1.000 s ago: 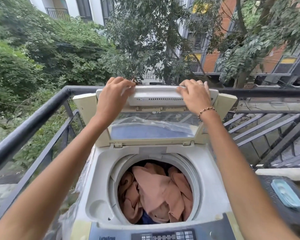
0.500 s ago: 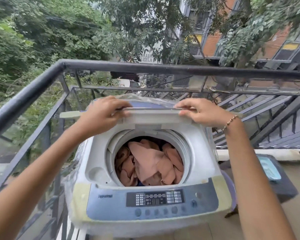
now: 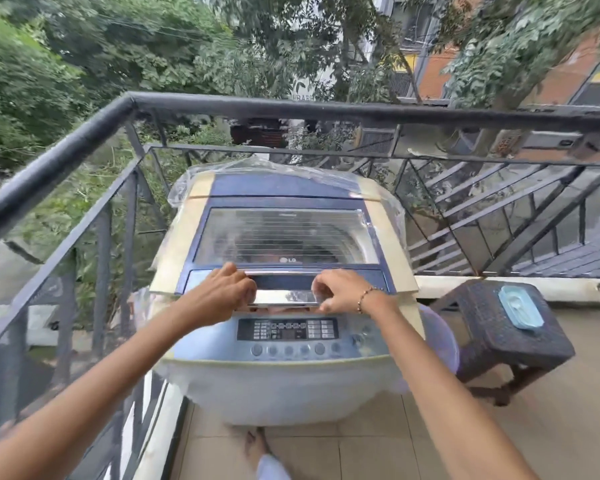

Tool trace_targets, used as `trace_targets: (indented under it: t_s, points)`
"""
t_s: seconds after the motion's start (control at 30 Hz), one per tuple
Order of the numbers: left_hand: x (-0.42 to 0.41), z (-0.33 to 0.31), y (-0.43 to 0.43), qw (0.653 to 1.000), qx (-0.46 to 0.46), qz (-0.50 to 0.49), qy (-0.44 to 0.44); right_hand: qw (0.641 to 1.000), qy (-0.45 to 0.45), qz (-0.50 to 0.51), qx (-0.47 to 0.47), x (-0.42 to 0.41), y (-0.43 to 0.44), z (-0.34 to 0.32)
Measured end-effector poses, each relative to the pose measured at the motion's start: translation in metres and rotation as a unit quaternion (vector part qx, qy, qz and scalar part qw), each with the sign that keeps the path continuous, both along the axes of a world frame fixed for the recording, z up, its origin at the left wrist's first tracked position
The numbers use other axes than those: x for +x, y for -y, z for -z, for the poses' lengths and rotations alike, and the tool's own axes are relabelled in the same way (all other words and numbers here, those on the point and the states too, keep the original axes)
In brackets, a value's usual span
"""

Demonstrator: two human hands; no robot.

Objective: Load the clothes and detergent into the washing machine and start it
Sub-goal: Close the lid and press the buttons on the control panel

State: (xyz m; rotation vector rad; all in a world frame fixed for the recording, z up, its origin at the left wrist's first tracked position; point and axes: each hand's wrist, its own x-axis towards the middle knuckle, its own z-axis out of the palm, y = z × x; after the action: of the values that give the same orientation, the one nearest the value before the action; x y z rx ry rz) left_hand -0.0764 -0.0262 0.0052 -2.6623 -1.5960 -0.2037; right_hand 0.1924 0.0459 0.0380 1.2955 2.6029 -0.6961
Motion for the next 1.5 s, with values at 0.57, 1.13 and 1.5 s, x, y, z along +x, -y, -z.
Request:
trace_targets:
  t_s: [0.57,1.13,1.5]
  points:
    - [0.013,0.027,0.0,0.97,-0.134,-0.127,0.16,0.997,-0.022,0.07,-0.026,-0.001,0.0,0.039]
    - [0.008,0.037,0.007,0.932,-0.164,-0.172,0.274,0.979,-0.178,0.101,0.002,0.019,0.018,0.05]
    - [0.011,0.04,0.012,0.919,-0.158,-0.195,0.303,0.958,-0.204,0.167,0.109,0.1,0.036,0.048]
